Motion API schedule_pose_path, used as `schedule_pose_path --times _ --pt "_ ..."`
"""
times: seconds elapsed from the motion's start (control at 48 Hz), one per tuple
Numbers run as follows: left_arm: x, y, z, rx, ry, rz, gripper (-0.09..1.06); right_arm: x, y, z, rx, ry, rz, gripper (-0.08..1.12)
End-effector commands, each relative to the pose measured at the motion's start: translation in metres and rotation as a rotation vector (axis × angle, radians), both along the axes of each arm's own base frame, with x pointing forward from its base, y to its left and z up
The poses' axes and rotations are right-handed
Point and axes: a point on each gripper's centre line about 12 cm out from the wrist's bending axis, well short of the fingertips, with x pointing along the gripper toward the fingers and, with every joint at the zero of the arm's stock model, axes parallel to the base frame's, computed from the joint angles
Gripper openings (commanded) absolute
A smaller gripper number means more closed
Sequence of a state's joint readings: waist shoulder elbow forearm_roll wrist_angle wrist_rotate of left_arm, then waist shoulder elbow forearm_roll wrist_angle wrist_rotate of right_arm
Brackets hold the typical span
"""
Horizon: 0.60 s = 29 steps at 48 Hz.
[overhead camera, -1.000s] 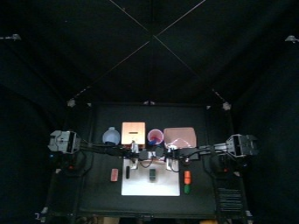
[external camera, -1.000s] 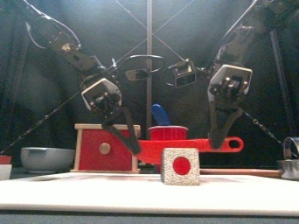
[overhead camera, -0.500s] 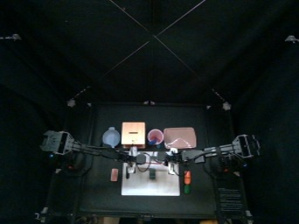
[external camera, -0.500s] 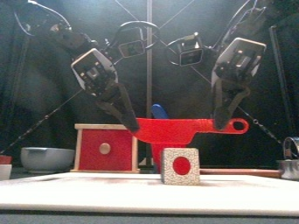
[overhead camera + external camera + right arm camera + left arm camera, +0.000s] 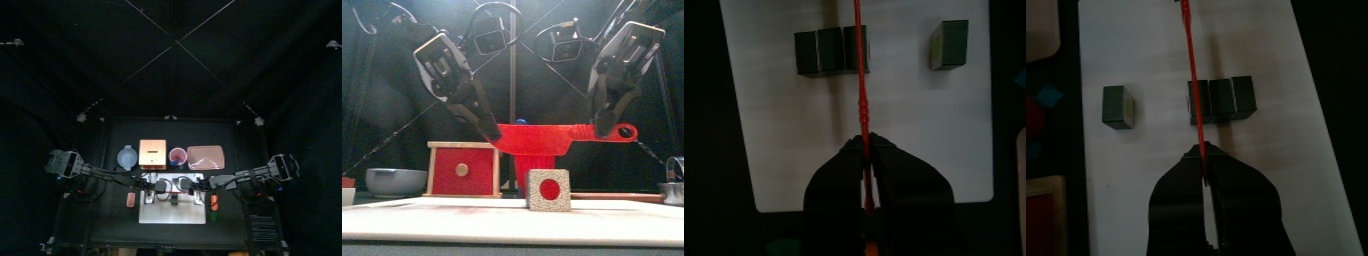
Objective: Cut the sushi into 4 pieces with the knife
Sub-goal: Cut the sushi into 4 pieces
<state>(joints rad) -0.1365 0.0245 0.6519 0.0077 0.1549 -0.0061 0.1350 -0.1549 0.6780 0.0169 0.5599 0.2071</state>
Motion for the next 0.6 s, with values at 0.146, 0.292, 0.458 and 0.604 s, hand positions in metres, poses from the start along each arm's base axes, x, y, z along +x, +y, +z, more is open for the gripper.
schedule_pose_path --times 0.146,0.292,0.458,0.604 --pt "0.003 -0.008 -0.004 -0.025 0.004 0.003 0.26 0.000 0.003 0.004 0.019 -0.010 -0.005 0.19" --pt "0.002 -0.012 -0.007 -0.047 -0.002 0.011 0.26 0.001 0.005 0.000 0.025 -0.004 -0.006 0.19" --pt "0.000 -0.012 -0.013 -0.050 0.014 0.016 0.26 0.002 0.005 -0.009 0.021 0.021 -0.003 0.19" --pt "0.000 -0.012 -0.019 -0.047 0.030 0.017 0.26 0.001 0.005 -0.016 0.020 0.038 -0.006 0.19"
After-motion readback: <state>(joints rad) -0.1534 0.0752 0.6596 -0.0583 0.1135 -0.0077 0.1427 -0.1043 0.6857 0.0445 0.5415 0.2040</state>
